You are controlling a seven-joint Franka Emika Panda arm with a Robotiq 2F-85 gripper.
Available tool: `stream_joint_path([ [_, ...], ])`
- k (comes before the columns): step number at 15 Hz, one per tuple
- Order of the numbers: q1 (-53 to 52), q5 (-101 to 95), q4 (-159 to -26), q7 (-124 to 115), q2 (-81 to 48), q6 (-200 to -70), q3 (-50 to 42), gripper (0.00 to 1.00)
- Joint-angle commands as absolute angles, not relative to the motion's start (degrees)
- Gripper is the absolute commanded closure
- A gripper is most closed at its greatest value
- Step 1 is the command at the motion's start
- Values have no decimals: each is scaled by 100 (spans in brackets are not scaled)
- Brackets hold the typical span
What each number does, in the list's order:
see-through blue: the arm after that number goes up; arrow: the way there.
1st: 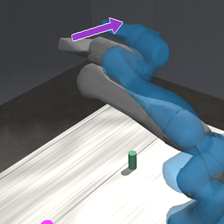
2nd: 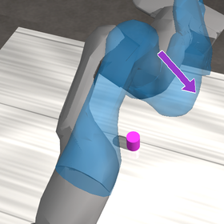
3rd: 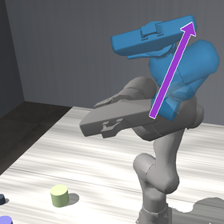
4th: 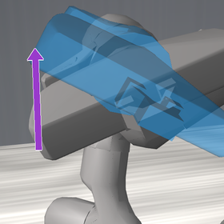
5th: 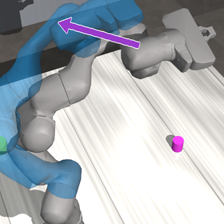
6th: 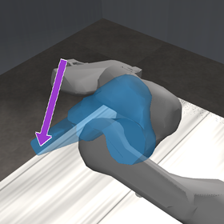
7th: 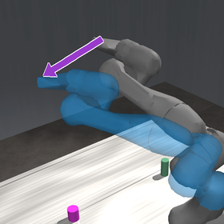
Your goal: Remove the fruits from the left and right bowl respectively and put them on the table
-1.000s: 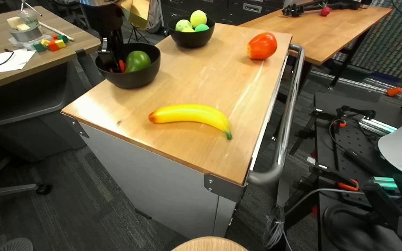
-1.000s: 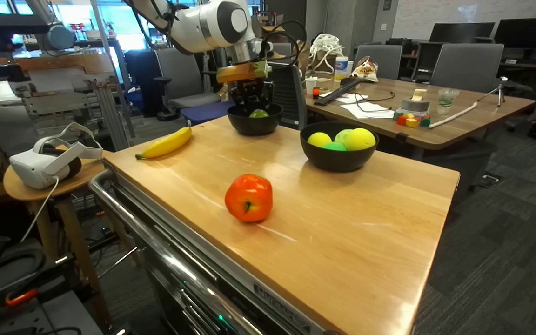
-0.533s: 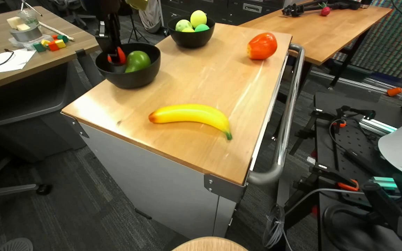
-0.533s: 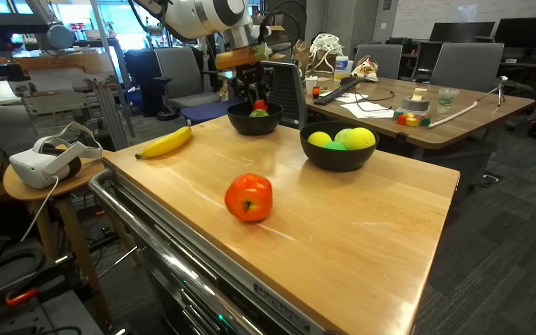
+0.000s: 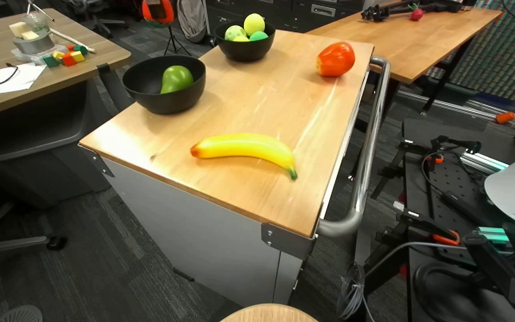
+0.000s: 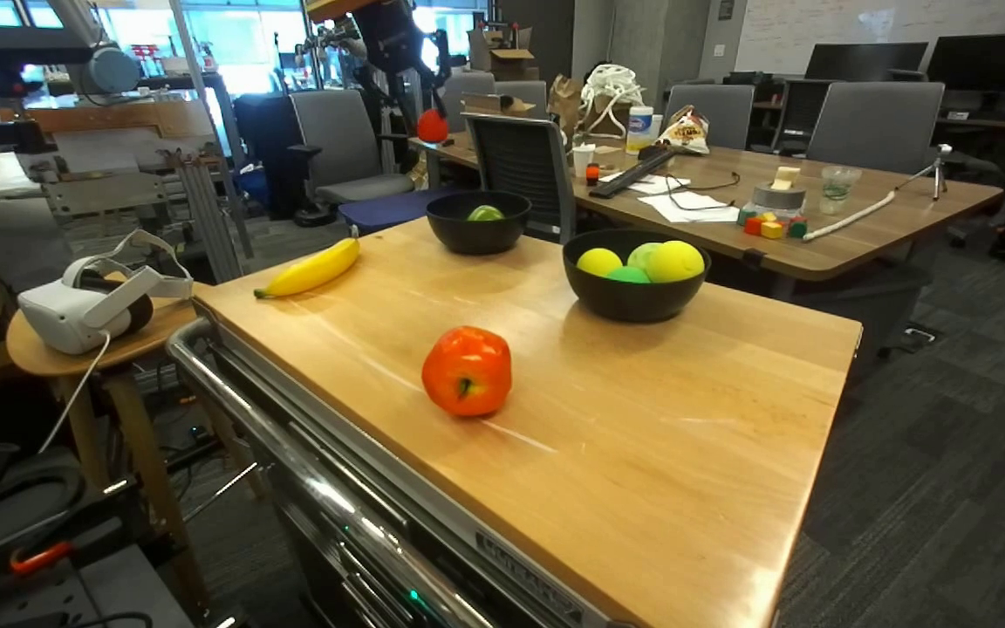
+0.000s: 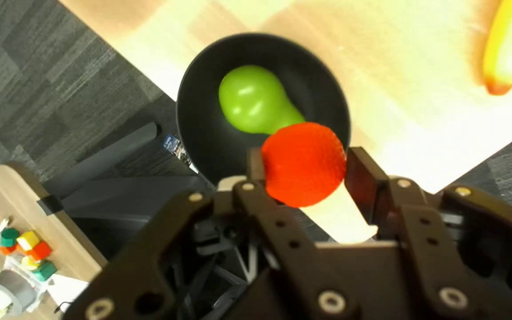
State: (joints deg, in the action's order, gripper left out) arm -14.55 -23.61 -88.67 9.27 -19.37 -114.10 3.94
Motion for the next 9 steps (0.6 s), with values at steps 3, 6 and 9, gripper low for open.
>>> stream_joint_path([
  [3, -1453, -2246, -10923, -418, -694, -11854, 699, 77],
  [6, -1428, -2579, -11938, -923, -435, -12332, 748, 77],
  [9, -1331, -2888, -12975, -1093, -159, -13002, 715, 77],
])
